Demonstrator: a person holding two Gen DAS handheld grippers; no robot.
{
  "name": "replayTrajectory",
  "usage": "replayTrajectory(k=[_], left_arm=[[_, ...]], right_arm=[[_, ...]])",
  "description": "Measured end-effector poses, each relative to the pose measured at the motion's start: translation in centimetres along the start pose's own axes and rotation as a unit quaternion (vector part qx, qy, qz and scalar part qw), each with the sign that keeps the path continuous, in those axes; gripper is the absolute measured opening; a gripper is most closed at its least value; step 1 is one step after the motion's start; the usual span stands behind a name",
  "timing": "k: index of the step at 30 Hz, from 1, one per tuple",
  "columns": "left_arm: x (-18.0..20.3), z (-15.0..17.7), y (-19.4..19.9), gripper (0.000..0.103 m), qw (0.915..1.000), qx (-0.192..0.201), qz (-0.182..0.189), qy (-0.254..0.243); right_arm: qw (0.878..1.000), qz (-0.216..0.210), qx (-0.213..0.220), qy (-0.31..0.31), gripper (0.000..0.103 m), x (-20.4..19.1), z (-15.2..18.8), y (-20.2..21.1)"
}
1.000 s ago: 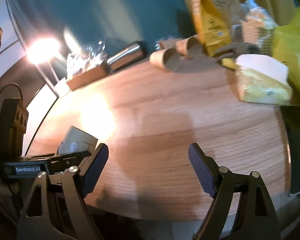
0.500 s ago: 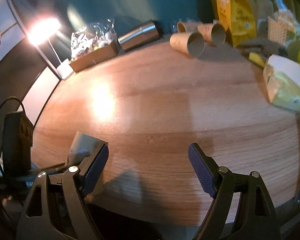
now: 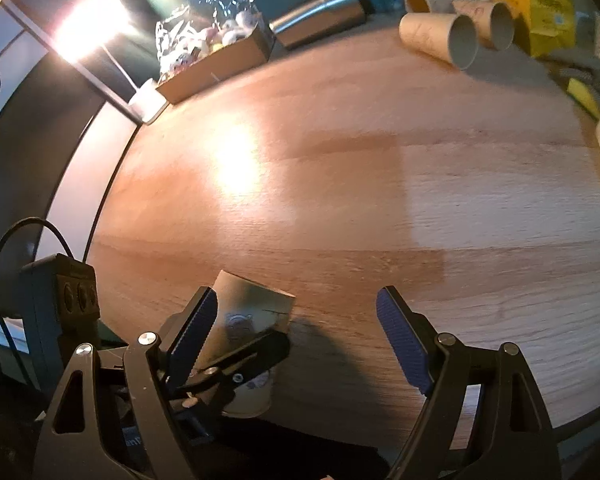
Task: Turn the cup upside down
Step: 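Bring the cup to the right gripper and close the right gripper on it while the left gripper holds it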
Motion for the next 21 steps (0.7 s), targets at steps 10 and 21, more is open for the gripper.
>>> replayTrajectory(k=[10,21], left_arm=[[0.1,-0.1,-0.1,0.068,0.9998,-0.009,0.014,-0.014],[0.0,0.0,0.0,0.068,0.9993,-0.013,0.025,-0.023]], right_arm=[[0.999,-0.019,-0.047,-0.003,0.074,-1.5,-0.9,-1.9],[0.997,-0.026,-0.067,-0.004,0.062,-2.6,-1.1,-3.3]])
Point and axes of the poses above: each gripper's, at about its wrist camera, not at the fingertips, and y roughly against the way its jaws point, x to its right, z to its underside, the point moved 3 cm from there along -y, roughly the way its jaws point, and after that the axes turned 9 degrees about -x, right-handed, at the moved point
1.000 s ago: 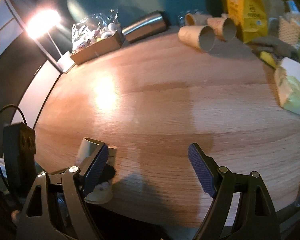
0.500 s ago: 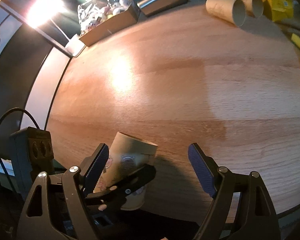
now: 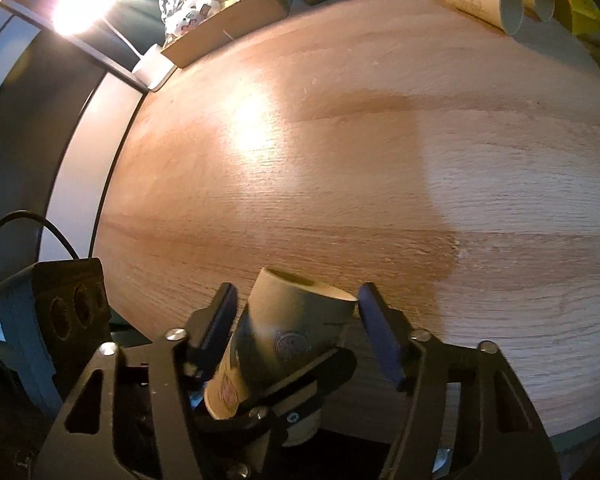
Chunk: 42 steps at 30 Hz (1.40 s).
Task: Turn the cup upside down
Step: 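Bring the cup to the right gripper and close the right gripper on it while the left gripper holds it, then open the left gripper and rotate the cup mouth-down with the right gripper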
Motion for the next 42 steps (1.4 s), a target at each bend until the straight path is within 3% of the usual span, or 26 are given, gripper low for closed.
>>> replayTrajectory(k=[13,18,21,30,36,42], left_arm=[[0.1,0.1,0.2,0.068,0.9996,-0.004,0.001,-0.028],[0.1,0.0,1.1,0.070,0.9992,0.003,-0.007,-0.040],[-0.2,-0.2,1.7,0.080,0.9990,0.010,-0.014,-0.041],[-0.8,-0.4,3.3,0.080,0.9969,0.023,-0.027,-0.070],[-0.5,-0.1,4.0,0.080,0.9932,0.026,-0.038,-0.106],[-1.5,0.3,4.6,0.080,0.9926,0.032,-0.048,-0.107]], right_arm=[[1.000,-0.004,0.011,-0.008,0.059,0.0,0.7,0.2],[0.999,0.004,0.032,0.000,0.059,-0.3,0.8,0.8],[0.999,0.016,0.048,0.010,0.059,-0.9,0.6,1.3],[0.995,0.033,0.093,0.026,0.059,-1.9,0.0,2.3],[0.992,0.021,0.120,0.013,0.059,-2.2,-0.6,3.1],[0.975,0.099,0.192,0.043,0.059,-2.8,-0.6,4.9]])
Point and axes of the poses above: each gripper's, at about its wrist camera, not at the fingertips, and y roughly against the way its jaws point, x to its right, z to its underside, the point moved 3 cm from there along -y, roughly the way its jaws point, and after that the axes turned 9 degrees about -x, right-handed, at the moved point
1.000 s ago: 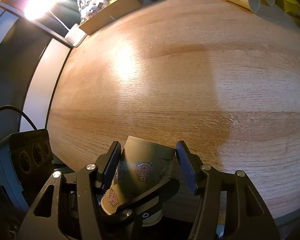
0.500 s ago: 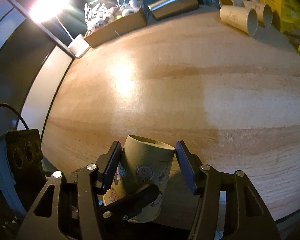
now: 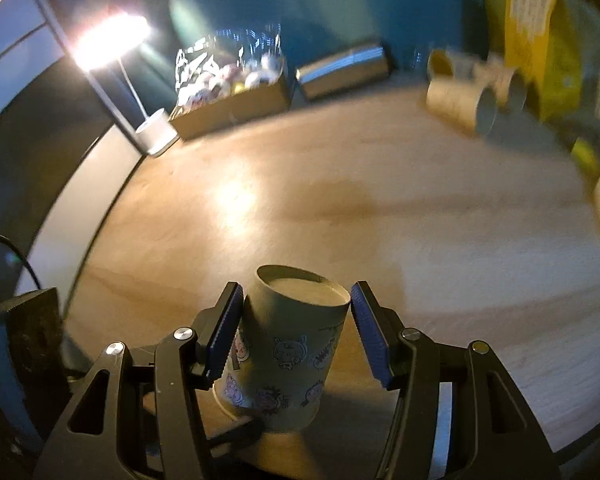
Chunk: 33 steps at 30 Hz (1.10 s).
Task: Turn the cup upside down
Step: 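Open the left gripper and rotate the cup mouth-down with the right gripper, then lower the cup mouth-down onto the table and open the right gripper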
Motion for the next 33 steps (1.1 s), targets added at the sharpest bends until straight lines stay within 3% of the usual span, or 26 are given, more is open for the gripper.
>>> replayTrajectory(k=[7,13,18,27,33], left_arm=[[-1.3,0.8,0.8,0.080,0.9998,0.010,-0.019,-0.002],[-2.3,1.2,1.3,0.080,0.9990,0.023,-0.038,-0.011],[-2.7,1.5,1.4,0.080,0.9977,0.031,-0.054,-0.027],[-2.9,2.2,0.9,0.080,0.9953,0.039,-0.072,-0.052],[-2.7,2.9,1.2,0.080,0.9938,0.040,-0.083,-0.062]], right_arm=[[0.996,0.048,0.064,0.030,0.059,0.1,1.3,1.3],[0.984,0.090,0.142,0.054,0.059,0.6,4.0,2.6],[0.975,0.110,0.181,0.063,0.059,1.4,6.2,2.5],[0.940,0.183,0.277,0.077,0.059,1.9,10.8,3.2],[0.920,0.222,0.311,0.083,0.059,2.2,12.7,2.0]])
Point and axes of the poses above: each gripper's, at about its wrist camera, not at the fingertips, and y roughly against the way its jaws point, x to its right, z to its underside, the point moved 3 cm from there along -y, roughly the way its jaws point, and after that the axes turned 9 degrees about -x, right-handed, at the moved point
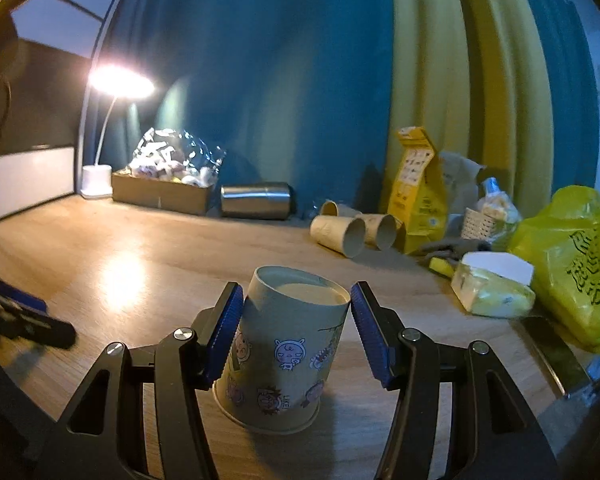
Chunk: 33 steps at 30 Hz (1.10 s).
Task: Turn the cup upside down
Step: 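Lower the cup mouth-down onto the table and open the right gripper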
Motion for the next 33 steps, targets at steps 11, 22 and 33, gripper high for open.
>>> replayTrajectory(k=[11,22,33], left_arm=[[0.2,0.1,-0.3,0.080,0.9999,-0.006,-0.004,-0.007],[0.4,0.2,-0.3,0.080,0.9999,-0.005,-0.007,-0.011],[0.4,0.2,0.0,0.080,0.9998,0.000,-0.011,-0.015]], right_arm=[[1.000,0.008,0.017,0.013,0.059,-0.4,1.0,0.5],[1.000,-0.011,-0.003,-0.001,0.059,-0.5,1.5,0.1],[1.000,-0.016,-0.012,-0.013,0.059,-0.6,1.5,-0.1]])
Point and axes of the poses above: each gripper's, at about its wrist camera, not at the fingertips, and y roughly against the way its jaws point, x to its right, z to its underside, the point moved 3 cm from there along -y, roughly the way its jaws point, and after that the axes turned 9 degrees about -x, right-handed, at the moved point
